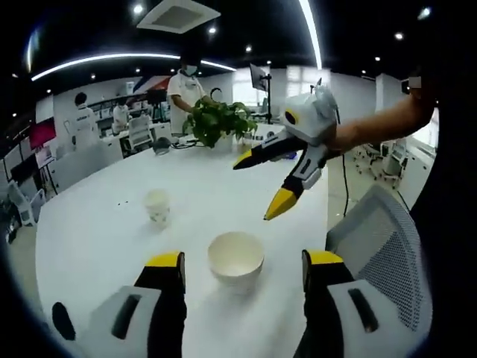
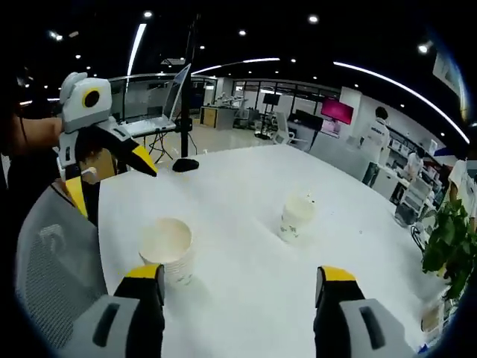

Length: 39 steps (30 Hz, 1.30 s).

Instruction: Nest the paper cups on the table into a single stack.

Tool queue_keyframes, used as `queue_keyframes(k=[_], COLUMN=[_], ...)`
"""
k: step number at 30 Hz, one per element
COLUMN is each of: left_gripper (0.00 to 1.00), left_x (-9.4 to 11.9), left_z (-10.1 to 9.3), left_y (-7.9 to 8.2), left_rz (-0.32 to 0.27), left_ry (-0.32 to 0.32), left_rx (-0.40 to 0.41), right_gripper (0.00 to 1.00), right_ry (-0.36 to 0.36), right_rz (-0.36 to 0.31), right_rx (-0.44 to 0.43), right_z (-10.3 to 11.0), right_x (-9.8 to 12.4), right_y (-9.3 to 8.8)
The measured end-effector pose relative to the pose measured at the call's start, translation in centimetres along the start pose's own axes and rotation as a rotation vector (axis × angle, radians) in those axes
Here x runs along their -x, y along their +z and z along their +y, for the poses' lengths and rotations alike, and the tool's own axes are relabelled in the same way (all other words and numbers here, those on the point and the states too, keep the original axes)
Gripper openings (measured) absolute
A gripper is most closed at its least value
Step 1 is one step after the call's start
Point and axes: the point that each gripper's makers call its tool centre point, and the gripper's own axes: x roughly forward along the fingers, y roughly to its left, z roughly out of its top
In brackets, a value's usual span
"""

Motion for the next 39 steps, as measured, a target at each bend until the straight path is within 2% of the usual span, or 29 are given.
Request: queue_keyframes(k=[10, 14, 17, 20, 23, 26, 39], left_gripper=[0.77, 0.83, 0.86, 0.87, 0.94, 0.96, 0.99], left_x=[1.1, 1.3, 1.3, 1.4, 1.4, 1.5, 1.5], left_z=[1.3, 1.7, 1.6, 1.7, 2.0, 2.1, 2.7], left_y=[-0.4, -0.6, -0.7, -1.0, -0.9, -1.0, -1.2], left_rz=[-0.063, -0.063, -0.058, -0.035, -0.041, -0.046, -0.059], left_ry=[0.097, 0.119, 0.123, 0.128, 0.135, 0.131, 0.112], left_rx=[0.059, 0.064, 0.049, 0.023, 0.018, 0.024, 0.036], right_gripper=[0.83, 0.79, 0.72, 0.70, 0.66, 0.60, 0.53], right_ry=[0.036, 0.040, 0.032, 0.040, 0.036, 0.033, 0.043], right_rz=[-0.035, -0.023, -0.019, -0.017, 0.000, 0.022, 0.071], right_rx=[0.011, 0.048, 0.075, 0.075, 0.090, 0.111, 0.152], right_z=[-2.1, -3.0, -3.6, -3.9, -4.8, -5.8, -7.8], right_x=[-2.8, -4.2, -5.2, -6.1, -7.2, -8.5, -12.4], right_y=[1.9, 2.4, 3.0, 3.5, 3.5, 3.1, 3.4])
